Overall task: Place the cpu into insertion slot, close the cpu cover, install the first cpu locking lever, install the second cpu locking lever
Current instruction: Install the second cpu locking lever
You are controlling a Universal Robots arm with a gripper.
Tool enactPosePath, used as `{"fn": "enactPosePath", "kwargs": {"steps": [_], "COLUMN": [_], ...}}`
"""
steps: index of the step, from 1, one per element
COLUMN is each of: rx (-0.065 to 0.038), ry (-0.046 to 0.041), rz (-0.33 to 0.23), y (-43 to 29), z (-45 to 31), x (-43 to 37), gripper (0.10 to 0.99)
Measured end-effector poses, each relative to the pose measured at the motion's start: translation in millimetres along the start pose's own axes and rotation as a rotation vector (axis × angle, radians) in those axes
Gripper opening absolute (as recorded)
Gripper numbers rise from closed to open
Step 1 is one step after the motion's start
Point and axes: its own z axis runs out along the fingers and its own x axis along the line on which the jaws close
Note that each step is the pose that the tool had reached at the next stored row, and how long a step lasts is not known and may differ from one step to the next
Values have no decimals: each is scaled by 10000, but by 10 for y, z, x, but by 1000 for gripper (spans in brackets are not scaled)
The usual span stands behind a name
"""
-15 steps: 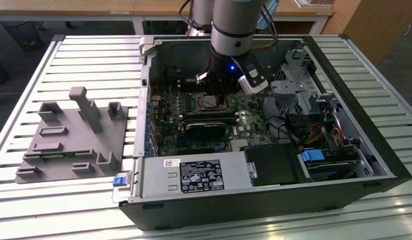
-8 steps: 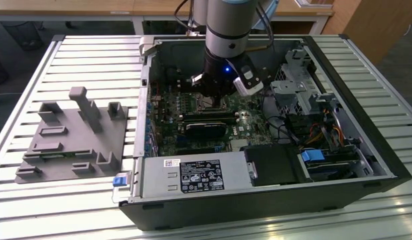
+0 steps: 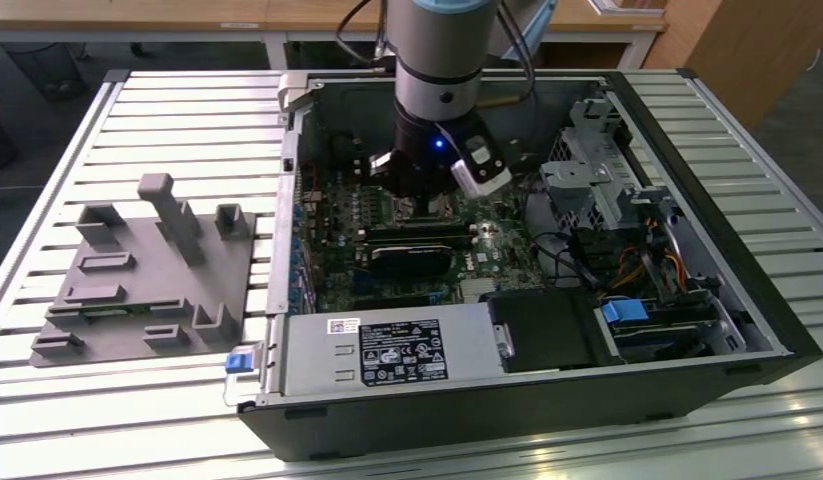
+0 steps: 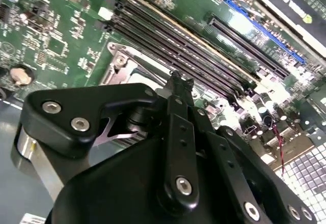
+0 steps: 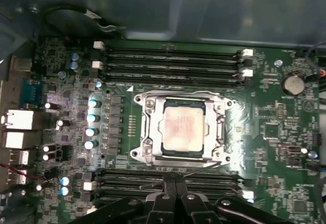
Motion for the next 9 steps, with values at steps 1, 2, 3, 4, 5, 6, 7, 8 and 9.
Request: {"fn": "enactPosePath", "kwargs": {"steps": [1, 2, 3, 4, 5, 6, 7, 8, 9], "rx": [0, -2, -5, -6, -7, -9, -12, -15, -32], "ry": [-1, -2, -2, -4, -4, -4, -4, -5, -5], "rz": [5, 15, 26, 32, 35, 37, 39, 40, 40], "y": [-1, -2, -4, -5, -7, -8, -9, -10, -12], "z": [9, 21, 33, 48, 63, 76, 90, 103, 111], "x": [11, 17, 22, 28, 37, 45, 54, 63, 76], "gripper": [106, 106, 106, 106, 106, 106, 106, 106, 106]}}
